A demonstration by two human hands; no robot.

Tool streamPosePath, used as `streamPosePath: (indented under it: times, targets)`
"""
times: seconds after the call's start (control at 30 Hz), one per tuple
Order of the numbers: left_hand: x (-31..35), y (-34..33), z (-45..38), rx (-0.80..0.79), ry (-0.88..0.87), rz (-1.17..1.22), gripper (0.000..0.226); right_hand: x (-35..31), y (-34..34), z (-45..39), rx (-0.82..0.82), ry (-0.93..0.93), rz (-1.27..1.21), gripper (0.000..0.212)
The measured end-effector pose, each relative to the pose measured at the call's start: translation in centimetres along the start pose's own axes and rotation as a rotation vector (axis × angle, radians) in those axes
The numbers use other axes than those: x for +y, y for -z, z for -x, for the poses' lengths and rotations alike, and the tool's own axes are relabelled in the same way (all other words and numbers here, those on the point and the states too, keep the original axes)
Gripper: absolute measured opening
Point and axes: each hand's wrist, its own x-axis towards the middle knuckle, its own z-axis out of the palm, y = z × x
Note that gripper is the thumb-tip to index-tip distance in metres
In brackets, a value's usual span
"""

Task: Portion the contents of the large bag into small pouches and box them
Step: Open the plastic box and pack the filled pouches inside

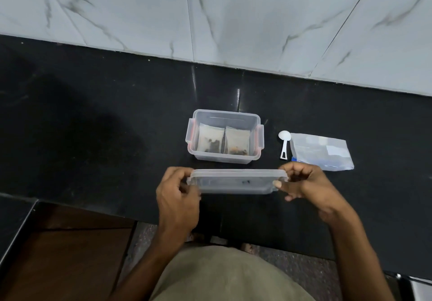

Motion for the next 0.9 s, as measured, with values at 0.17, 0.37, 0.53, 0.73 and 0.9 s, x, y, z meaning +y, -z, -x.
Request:
streamPosePath:
  times: [0.17,0.37,0.53,0.73,0.9]
  targets:
    - [4.5,1.7,-0.4,0.077,-0.238,0.219,0.029,-3.4,1.1,1.2,-0.109,0.12,-0.14,0.031]
    - [3.6,0.0,-4.4,0.14,-0.172,0.06,0.025,-3.1,-1.0,-0.9,-0.061,0.183,-0.308,0.036]
    - [1.3,-2.5,-7.6,0.0,-0.072,-0.115,0.063,-0.9,-4.7,-5.4,0.422,0.2,0.078,0.021]
    - [0.4,-3.8,-9.3,-0.017,-0.038,-0.174,0.06,-1.0,-7.1,-7.1,0.647,0.292,0.324,0.03]
    - [0.4,-3.8,-10.6,0.008,0.103,-0.13,0.045,-1.0,-7.3,-8.3,0.613,0.252,0.341,0.029]
